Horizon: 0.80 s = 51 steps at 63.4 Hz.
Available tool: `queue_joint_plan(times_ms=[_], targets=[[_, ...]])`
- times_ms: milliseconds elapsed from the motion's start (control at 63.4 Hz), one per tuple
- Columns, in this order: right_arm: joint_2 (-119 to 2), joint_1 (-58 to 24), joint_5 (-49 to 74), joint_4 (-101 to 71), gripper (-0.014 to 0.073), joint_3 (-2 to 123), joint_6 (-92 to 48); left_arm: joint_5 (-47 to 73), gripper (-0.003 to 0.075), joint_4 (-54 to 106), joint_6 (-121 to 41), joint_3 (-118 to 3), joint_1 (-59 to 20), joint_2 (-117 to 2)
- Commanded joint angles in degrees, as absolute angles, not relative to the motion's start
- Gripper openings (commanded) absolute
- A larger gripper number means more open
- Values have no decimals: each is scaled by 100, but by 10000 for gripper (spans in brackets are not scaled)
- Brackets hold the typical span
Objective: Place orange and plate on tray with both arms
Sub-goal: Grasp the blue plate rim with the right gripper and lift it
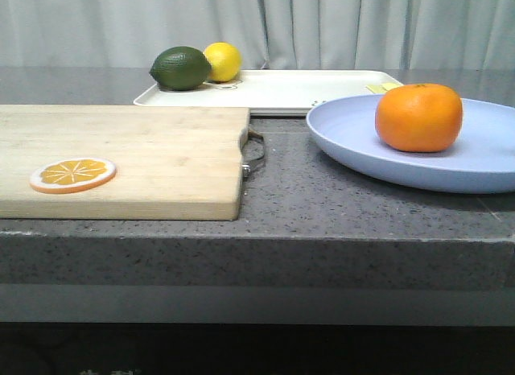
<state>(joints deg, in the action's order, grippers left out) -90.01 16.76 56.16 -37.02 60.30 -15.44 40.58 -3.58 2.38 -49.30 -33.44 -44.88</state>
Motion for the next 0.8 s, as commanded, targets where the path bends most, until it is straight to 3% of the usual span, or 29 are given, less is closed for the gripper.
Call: queue_joint_plan(times_ms=[0, 221, 788], targets=[[-8813, 1681, 5594, -3977, 69, 6202, -1624, 3609, 654, -389, 282, -5084, -3323, -4465], [-8813, 1681, 5589, -4007, -71, 6202, -1624, 3609, 654, -389, 282, -5084, -3323, -4465], [-8746, 1641, 6436, -4850, -68, 6525, -1573, 3504, 654, -389, 282, -5084, -3323, -4465]])
